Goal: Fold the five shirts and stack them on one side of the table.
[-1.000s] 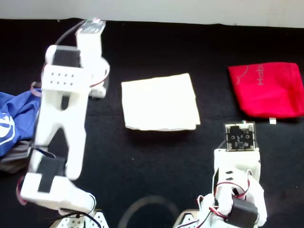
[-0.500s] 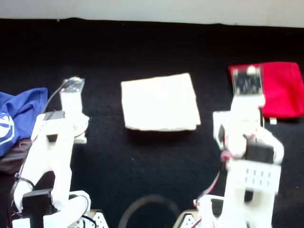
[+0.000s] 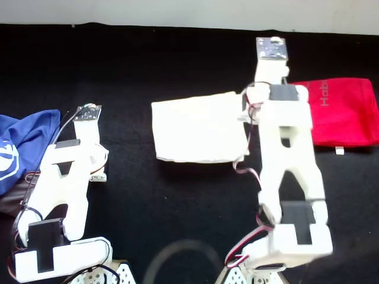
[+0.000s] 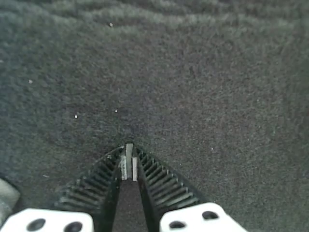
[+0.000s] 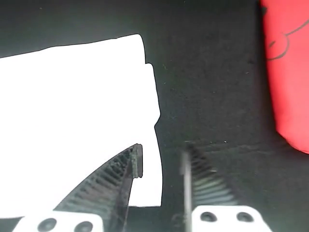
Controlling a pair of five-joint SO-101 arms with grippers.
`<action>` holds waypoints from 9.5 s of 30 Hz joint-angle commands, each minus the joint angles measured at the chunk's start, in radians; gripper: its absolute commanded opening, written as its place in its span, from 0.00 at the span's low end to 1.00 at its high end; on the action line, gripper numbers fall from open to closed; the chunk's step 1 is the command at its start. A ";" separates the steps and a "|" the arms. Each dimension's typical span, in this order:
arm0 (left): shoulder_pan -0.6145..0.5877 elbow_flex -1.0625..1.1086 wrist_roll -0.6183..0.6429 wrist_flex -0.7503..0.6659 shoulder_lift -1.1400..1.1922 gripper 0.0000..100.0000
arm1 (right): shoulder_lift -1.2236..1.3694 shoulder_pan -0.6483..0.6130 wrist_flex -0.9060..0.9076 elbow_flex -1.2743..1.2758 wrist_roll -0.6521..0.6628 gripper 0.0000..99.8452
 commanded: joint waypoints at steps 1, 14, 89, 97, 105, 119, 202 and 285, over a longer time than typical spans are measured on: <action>-0.005 -0.012 -0.003 -0.014 0.010 0.01 | 0.104 -0.028 0.019 -0.136 -0.041 0.27; -0.008 -0.012 0.055 -0.017 0.012 0.01 | 0.579 -0.116 0.119 -0.536 -0.044 0.30; -0.008 -0.012 0.055 -0.018 0.013 0.01 | 0.595 0.625 -0.263 -0.843 0.755 0.01; -0.008 -0.012 0.057 -0.018 0.013 0.01 | 0.596 0.638 -0.489 -0.719 0.755 0.01; -0.008 -0.012 0.057 -0.018 0.013 0.01 | 0.674 0.680 -0.522 -0.700 0.755 0.01; -0.008 -0.012 0.057 -0.018 0.013 0.01 | 0.786 0.679 -0.283 -1.118 0.462 0.20; -0.007 -0.012 0.057 -0.018 0.013 0.01 | -0.507 0.113 0.303 0.255 0.087 0.01; -0.619 -1.078 -0.204 0.582 0.358 0.01 | -1.480 0.110 -0.567 1.755 0.235 0.01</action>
